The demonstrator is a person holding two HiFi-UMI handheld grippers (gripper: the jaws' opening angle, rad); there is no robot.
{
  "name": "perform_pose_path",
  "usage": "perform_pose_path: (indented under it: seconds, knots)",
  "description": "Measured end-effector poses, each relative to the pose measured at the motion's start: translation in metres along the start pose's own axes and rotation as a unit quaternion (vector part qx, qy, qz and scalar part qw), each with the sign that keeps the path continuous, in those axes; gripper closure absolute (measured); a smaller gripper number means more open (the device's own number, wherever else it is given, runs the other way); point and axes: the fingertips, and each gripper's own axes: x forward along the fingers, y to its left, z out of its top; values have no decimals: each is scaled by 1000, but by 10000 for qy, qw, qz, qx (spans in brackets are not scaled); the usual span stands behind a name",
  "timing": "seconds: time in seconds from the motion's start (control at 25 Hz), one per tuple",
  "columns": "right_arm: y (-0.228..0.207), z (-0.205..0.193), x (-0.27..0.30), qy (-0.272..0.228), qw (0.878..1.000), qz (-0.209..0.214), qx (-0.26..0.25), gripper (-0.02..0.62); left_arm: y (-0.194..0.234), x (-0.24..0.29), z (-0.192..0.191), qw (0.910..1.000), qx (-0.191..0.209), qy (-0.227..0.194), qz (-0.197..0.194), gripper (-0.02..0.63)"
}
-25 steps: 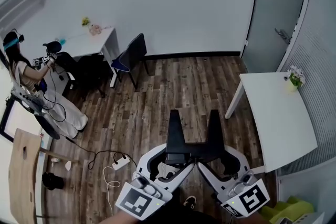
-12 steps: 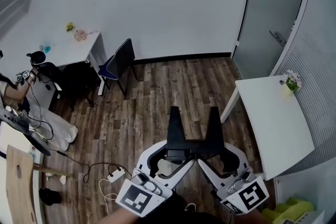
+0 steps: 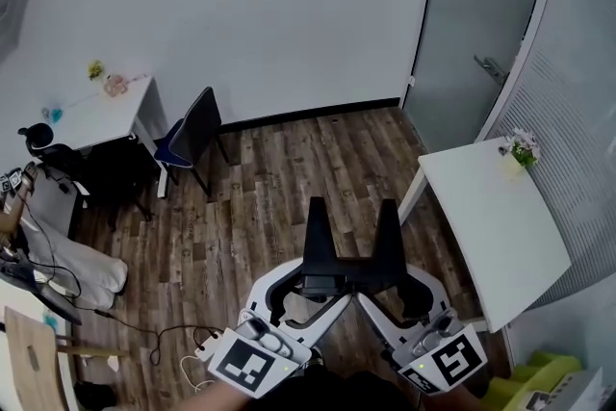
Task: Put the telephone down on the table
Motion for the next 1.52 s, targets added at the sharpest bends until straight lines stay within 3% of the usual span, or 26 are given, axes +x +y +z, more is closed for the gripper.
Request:
perform_pose_path:
  seconds: [0.48,0.88,1.16,1.52]
  knots:
    - [-42,1,17,-57,9994,-328,80,362,20,44,2,9995,-30,-50,-324,334]
    - [-121,12,27,-184,9991,-385,7,364,34,124,10,9989,192,-32,-436,334]
    - [-186,13,27,-172,9987,-474,43,364,36,189,8,9988,90,15,-486,334]
    - [-276,9,-1,-178,9979,-609,94,364,14,282,-2,9981,97,91,-601,334]
